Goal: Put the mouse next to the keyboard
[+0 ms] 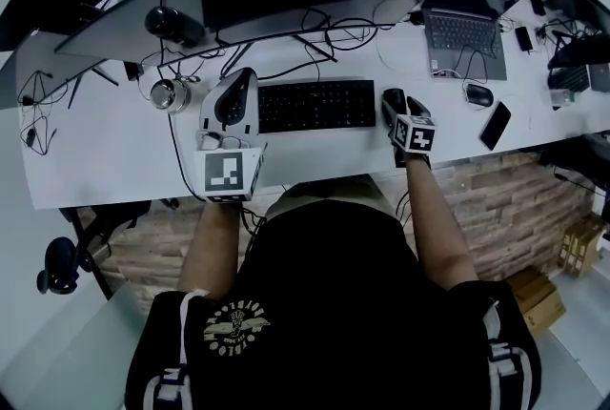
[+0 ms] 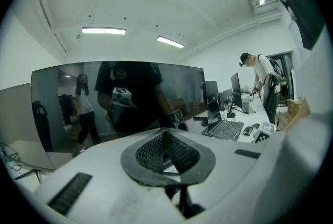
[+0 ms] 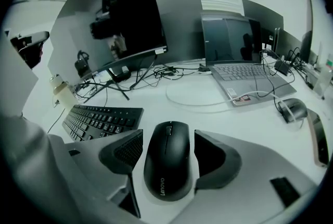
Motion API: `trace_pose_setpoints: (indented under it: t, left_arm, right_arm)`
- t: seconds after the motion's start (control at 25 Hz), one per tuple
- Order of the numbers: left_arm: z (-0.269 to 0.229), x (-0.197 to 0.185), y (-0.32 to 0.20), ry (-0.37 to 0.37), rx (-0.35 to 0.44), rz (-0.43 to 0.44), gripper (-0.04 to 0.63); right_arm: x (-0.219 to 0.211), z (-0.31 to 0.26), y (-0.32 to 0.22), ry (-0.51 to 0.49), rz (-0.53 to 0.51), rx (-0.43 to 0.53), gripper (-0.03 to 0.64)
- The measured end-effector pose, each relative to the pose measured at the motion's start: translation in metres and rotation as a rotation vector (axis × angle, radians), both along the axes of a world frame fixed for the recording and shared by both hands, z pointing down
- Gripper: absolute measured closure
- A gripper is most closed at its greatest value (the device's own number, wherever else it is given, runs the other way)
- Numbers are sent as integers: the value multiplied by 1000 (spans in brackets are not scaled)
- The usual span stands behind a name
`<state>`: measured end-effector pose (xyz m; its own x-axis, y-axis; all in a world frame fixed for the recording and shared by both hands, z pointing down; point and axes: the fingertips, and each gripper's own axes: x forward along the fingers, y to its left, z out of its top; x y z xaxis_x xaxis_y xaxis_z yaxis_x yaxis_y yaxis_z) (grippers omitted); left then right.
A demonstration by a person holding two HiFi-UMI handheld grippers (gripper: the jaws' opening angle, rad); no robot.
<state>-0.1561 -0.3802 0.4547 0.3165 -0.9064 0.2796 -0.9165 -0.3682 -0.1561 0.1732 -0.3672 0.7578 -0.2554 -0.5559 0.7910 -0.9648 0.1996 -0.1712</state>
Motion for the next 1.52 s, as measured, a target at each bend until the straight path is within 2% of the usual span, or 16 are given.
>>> trace_pose_setpoints:
  t: [0.08, 0.24, 0.36, 0.56, 0.8, 0.88, 1.0, 1.24, 1.52]
  left_arm:
    - [-7, -2, 0, 0, 14, 0, 594]
    - [-25, -11, -2, 16, 102, -10, 594]
    - [-36, -19, 0, 21, 119, -22, 594]
    - [-59, -30, 6, 37, 156, -43, 594]
    - [-92, -42, 17, 53, 200, -49, 594]
    - [-105, -44, 22, 54, 218, -48, 594]
    - [-126, -48, 29, 59, 252, -44, 594]
    - [-163, -61, 43, 62, 317, -57, 594]
    - [-182, -75, 61, 65, 349, -81, 594]
  right_arm:
    - [1, -15, -4, -2, 0, 36, 307]
    - [-2, -59, -13, -27, -19, 145, 306]
    - [-9, -100, -18, -57, -43, 248, 314]
    - [-32, -179, -21, -75, -117, 462, 400]
    - [-61, -283, -18, -82, -181, 724, 561]
    - [-69, -315, -16, -95, -190, 789, 588]
    - [-76, -358, -11, -140, -193, 869, 614]
    - [-91, -434, 4, -167, -222, 992, 615]
    - [-102, -481, 20, -178, -245, 1067, 615]
